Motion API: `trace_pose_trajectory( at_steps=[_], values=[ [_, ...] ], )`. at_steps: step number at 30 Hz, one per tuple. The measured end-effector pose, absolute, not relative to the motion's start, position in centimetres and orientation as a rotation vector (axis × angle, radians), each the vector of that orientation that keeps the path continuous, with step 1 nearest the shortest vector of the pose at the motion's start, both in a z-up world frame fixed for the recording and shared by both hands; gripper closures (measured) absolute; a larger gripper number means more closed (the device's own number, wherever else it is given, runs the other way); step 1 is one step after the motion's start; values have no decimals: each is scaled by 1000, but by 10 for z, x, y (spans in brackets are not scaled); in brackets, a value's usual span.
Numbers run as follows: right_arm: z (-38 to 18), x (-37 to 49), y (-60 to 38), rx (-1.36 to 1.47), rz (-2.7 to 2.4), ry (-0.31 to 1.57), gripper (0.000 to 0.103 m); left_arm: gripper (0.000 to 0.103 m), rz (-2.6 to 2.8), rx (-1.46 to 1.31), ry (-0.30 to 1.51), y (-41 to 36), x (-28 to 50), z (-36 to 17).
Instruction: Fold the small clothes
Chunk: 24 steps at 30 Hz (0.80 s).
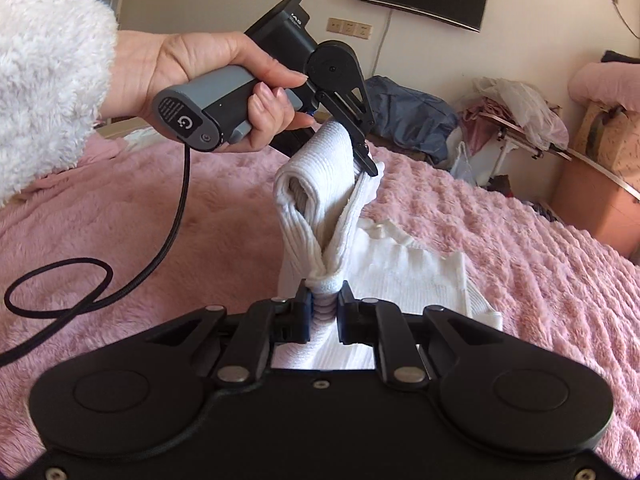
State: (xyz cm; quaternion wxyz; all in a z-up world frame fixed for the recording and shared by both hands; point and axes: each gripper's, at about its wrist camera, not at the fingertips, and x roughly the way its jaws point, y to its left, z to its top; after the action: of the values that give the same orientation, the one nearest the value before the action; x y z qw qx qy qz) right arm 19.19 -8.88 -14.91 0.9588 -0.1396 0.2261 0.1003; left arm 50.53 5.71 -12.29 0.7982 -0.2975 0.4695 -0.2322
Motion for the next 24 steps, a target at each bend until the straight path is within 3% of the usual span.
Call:
trace_pose_trajectory(
  at_steps=[9, 24],
  values=[
    [-176, 195, -154, -183, 97, 548, 91, 98, -551, -590, 1120, -44, 525, -169],
    [-209, 198, -195, -53, 55, 634, 92, 95, -527, -398, 1161, -111, 529, -192]
  ],
)
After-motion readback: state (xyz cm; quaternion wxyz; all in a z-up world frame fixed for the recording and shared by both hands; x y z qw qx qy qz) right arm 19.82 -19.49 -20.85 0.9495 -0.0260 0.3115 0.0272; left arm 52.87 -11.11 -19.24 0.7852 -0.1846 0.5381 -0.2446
